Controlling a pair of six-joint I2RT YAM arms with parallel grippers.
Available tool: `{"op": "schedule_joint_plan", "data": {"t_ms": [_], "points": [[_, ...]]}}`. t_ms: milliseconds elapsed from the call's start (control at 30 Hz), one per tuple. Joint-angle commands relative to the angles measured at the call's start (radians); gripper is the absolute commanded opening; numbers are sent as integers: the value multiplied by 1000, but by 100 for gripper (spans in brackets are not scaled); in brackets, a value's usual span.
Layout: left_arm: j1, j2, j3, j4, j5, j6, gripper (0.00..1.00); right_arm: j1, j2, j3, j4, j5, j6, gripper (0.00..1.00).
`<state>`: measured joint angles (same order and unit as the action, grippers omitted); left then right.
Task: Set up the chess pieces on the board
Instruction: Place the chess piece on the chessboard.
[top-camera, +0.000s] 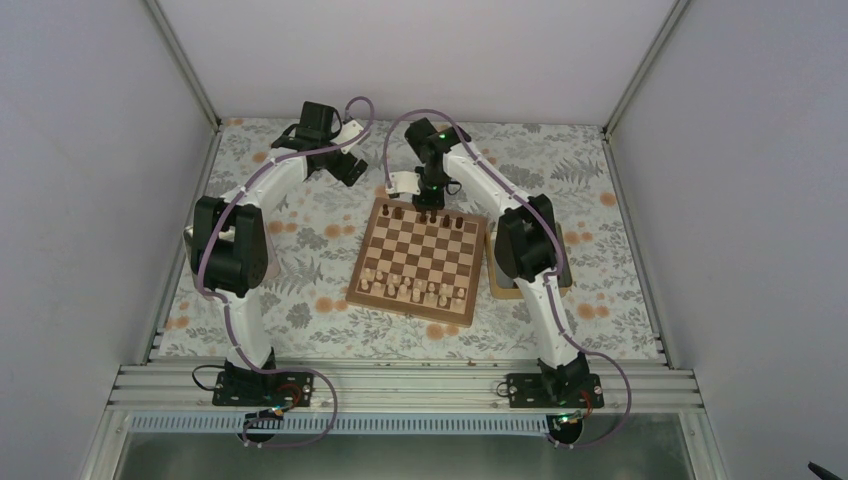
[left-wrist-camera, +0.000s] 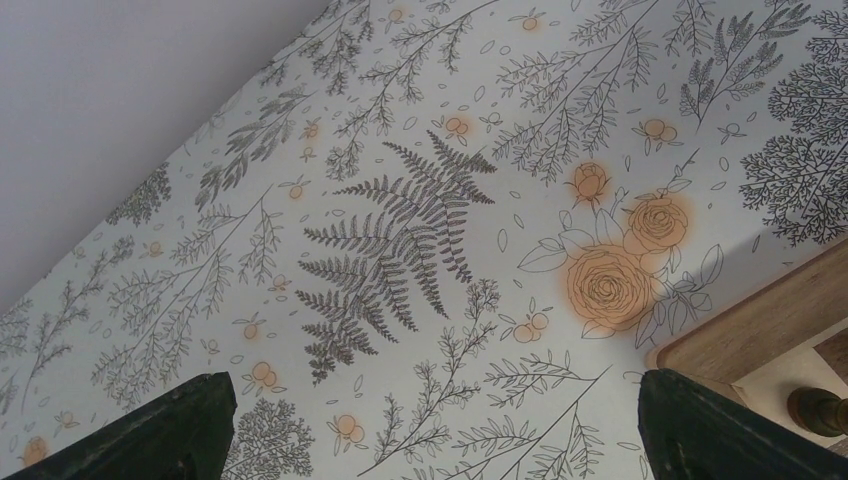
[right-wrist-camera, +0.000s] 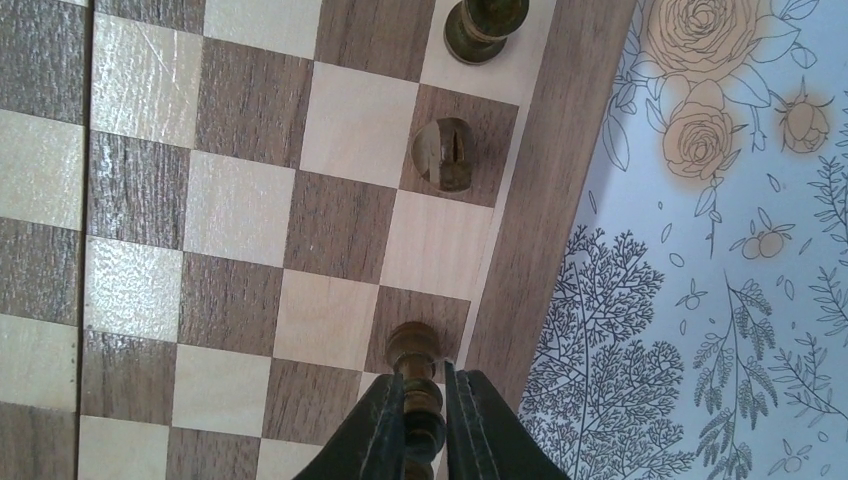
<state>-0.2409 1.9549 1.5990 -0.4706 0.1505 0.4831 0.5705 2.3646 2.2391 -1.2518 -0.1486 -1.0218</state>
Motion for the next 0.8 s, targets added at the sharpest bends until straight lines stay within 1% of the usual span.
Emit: {"op": "schedule_joint_plan", "data": {"t_ms": [0,133,200,233,467,633,700,767], "points": [[-9,-19,10,-8,17,4,100,5,-6,-15,8,-21,-8,14],[-9,-22,10,-7,15,4,100,2,-20,-8,18,-21,-5,18],[-9,-23,12,-7,14,5,100,0,-40,-2,37,-31,1,24],[-9,-23,12,-7,14,5,100,0,-52,1,45,-40,3,26],[-11,-25,14,-8,13,4,100,-22,-128,10,65,-62,20,30],[-14,-28,13,-7,12,6,100,-105,-208,-7,41,-85,51,32],[-14,-31,12,-5,5,6,100,-163,-262,-54,25,-94,63,32],[-14,-32,10,-1,0,6,100,-234,-333,-139,19,-108,70,32]]}}
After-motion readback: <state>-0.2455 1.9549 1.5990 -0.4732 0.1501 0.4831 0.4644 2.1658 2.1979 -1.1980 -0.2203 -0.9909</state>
